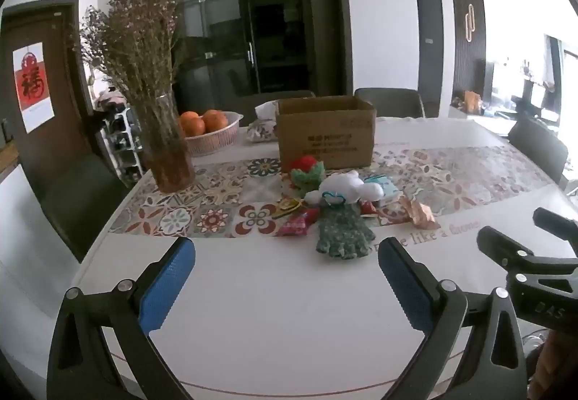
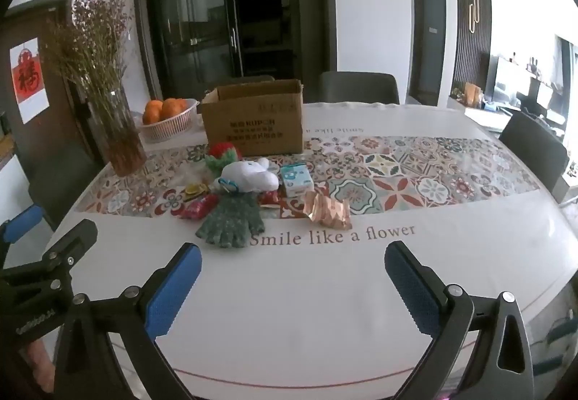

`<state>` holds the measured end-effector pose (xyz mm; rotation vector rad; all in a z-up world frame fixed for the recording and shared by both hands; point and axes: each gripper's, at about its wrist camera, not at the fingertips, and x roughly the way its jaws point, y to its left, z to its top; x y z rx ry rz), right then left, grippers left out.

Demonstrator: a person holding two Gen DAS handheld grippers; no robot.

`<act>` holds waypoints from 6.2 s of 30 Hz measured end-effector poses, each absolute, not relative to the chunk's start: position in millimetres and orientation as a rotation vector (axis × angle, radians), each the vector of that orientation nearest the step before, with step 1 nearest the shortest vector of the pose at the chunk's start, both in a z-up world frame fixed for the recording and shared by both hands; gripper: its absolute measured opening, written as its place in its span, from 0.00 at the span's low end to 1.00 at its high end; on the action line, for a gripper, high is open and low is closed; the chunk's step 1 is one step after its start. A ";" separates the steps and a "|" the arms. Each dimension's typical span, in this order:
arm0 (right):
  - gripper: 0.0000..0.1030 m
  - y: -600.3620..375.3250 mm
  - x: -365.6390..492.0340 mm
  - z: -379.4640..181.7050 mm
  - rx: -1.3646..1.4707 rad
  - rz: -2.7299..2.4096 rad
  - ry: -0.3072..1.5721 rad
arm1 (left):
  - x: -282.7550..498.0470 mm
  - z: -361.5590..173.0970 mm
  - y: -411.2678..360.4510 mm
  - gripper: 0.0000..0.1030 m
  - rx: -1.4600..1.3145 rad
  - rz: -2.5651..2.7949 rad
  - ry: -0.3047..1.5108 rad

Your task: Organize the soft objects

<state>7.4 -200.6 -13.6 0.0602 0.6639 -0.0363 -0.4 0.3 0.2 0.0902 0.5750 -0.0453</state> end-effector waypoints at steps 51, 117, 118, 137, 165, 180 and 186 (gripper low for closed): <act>1.00 -208.6 6.2 -10.4 0.075 -0.036 0.651 | -2.8 4.6 -3.0 1.00 0.113 -0.021 0.551; 1.00 -244.6 83.1 -58.7 0.167 -0.036 0.740 | 82.9 -45.0 -34.2 0.95 0.076 -0.095 0.737; 1.00 -246.2 88.7 -60.3 0.171 -0.034 0.741 | 87.5 -46.9 -35.3 0.95 0.069 -0.100 0.741; 1.00 -267.1 163.4 -110.3 0.225 -0.025 0.858 | 169.0 -107.0 -56.8 0.93 0.013 -0.150 0.915; 0.97 -278.4 223.9 -168.2 0.284 -0.018 0.965 | 236.3 -169.9 -68.9 0.90 -0.065 -0.144 1.075; 0.58 -271.4 217.5 -168.9 0.237 -0.014 0.954 | 225.5 -161.4 -61.6 0.54 -0.089 -0.147 1.036; 0.45 -262.6 207.3 -156.4 0.219 0.010 0.923 | 215.2 -154.2 -58.4 0.35 -0.102 -0.168 1.019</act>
